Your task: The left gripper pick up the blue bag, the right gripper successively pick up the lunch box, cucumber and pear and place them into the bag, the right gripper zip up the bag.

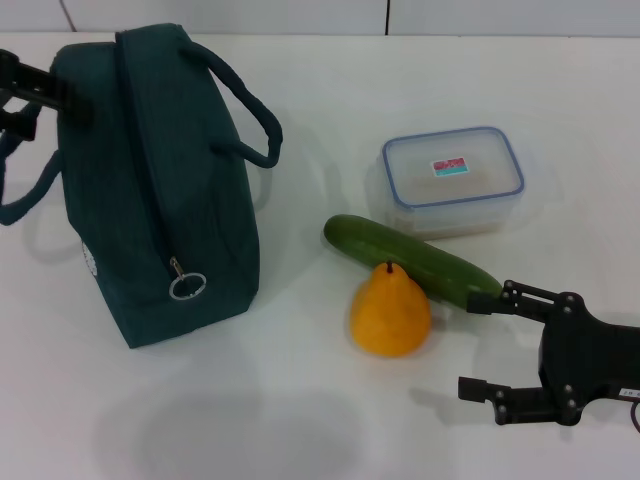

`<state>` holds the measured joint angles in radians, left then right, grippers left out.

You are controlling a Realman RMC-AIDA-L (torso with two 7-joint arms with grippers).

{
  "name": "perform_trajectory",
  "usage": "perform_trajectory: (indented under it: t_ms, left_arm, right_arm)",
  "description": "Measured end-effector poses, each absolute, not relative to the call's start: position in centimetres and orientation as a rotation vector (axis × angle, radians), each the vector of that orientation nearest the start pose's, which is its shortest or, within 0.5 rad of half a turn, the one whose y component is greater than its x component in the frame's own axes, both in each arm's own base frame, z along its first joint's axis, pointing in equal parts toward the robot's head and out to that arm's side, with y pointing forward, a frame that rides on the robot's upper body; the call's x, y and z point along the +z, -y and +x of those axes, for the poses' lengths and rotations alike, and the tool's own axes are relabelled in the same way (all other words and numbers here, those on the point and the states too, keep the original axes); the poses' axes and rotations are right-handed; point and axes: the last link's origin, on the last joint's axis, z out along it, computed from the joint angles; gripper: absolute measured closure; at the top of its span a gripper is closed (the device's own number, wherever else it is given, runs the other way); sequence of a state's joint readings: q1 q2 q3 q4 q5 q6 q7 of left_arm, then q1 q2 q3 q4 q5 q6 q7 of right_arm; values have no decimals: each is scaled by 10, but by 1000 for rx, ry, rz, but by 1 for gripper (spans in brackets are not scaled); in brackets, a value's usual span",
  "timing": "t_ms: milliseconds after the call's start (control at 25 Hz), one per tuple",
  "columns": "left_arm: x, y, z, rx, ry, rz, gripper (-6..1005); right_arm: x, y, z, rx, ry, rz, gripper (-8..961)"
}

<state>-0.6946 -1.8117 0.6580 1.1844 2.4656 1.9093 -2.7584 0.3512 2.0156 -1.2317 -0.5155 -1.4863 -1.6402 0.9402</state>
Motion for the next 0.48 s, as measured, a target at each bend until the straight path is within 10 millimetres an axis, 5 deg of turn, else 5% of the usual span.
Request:
perform_trajectory:
  t_ms: [480]
  left_arm:
    - [166, -373, -223, -75, 1726, -2201, 223]
  right_arm:
    - [-31, -258, 268, 949, -200, -2838, 106]
